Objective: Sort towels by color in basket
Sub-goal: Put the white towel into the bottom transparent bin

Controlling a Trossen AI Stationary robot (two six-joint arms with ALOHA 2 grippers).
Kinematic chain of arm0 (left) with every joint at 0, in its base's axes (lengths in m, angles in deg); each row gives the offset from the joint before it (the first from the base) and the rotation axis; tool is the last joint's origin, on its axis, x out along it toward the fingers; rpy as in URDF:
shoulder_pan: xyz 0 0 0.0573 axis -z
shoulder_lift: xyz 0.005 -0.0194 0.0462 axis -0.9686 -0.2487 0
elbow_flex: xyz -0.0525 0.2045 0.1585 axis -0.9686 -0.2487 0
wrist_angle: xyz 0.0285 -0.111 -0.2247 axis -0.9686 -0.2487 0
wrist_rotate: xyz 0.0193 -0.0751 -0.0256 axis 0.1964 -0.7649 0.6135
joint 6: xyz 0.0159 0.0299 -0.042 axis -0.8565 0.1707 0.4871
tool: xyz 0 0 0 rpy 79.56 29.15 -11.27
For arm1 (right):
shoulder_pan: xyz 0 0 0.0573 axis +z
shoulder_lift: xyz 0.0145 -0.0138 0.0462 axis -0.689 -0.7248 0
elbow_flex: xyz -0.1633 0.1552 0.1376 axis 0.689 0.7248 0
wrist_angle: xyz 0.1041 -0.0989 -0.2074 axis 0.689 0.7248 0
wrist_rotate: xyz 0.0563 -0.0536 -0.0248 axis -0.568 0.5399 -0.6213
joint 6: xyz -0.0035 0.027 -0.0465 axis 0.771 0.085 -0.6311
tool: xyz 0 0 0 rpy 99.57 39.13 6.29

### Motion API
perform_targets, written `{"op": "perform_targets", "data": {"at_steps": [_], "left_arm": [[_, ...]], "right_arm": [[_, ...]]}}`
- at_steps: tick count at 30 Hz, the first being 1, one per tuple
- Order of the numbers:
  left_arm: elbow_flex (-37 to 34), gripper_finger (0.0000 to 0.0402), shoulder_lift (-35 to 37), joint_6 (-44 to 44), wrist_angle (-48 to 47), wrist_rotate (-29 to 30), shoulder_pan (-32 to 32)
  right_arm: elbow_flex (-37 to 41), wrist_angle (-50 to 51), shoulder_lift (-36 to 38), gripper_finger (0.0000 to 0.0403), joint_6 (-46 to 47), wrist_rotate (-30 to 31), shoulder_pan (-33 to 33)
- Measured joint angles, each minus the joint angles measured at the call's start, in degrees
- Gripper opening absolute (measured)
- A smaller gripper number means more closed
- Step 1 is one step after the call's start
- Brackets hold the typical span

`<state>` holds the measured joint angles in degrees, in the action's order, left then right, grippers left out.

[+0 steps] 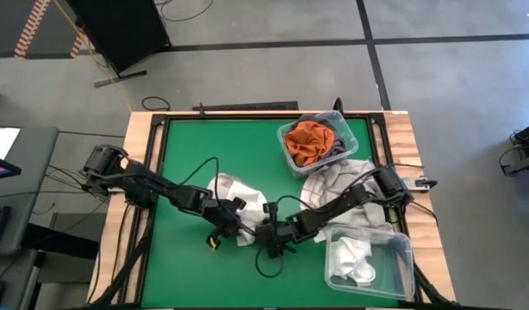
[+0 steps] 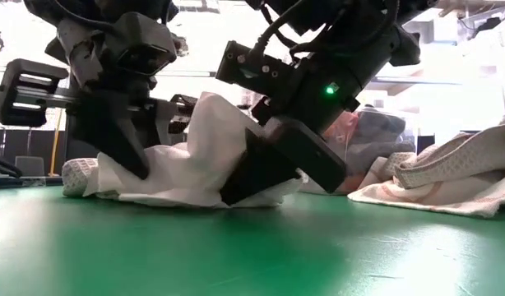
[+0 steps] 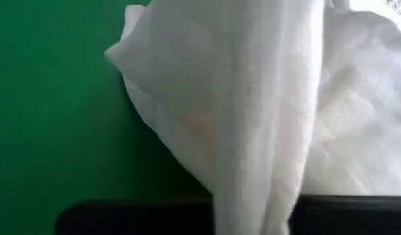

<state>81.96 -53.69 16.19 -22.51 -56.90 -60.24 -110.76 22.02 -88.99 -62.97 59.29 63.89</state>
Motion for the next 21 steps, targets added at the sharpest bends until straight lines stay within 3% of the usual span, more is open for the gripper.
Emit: {"op": "perform_targets", "data": {"at_steps": [5,9,15,21], "left_arm": [[0.00,0.0164,7.19,1.46,-7.06,3.18,1.84],[0.00,0.0199,15.22,3.20,-13.87,7.47,3.89],[0.00,0.0210,24.32,7.69,-21.11,11.96,6.25],[0.02,0.0210,24.73,9.15,-23.31,12.93,6.82]], "right_arm": [[-1.73,4.63,1.57,0.0032,0.16,2.49,1.93],[-4.73,9.00,5.00,0.0028,-0.23,6.31,4.09],[-6.75,11.55,11.48,0.0028,-0.40,9.88,7.06],[-6.75,12.91,17.70,0.0028,-1.62,15.49,10.92]]}}
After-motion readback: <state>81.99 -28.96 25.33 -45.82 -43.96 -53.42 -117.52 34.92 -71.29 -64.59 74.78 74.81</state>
